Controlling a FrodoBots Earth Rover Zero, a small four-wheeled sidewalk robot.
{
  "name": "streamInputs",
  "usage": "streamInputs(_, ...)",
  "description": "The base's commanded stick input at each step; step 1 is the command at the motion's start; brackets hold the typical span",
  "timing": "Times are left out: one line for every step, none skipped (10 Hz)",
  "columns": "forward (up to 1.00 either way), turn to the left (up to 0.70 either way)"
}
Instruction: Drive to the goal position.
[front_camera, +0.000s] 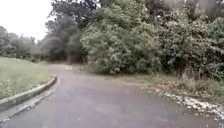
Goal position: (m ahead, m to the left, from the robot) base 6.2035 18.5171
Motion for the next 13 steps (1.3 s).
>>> streamInputs(0.5,0.18)
streamInputs(0.5,0.41)
streamInputs(0.5,0.25)
streamInputs(0.5,0.0)
streamInputs(0.5,0.0)
streamInputs(0.5,0.0)
streamInputs(0.5,0.42)
streamInputs(0.5,0.44)
streamInputs(0.5,0.49)
streamInputs(0.5,0.49)
streamInputs(0.5,0.22)
streamInputs(0.5,0.12)
streamInputs(0.5,0.02)
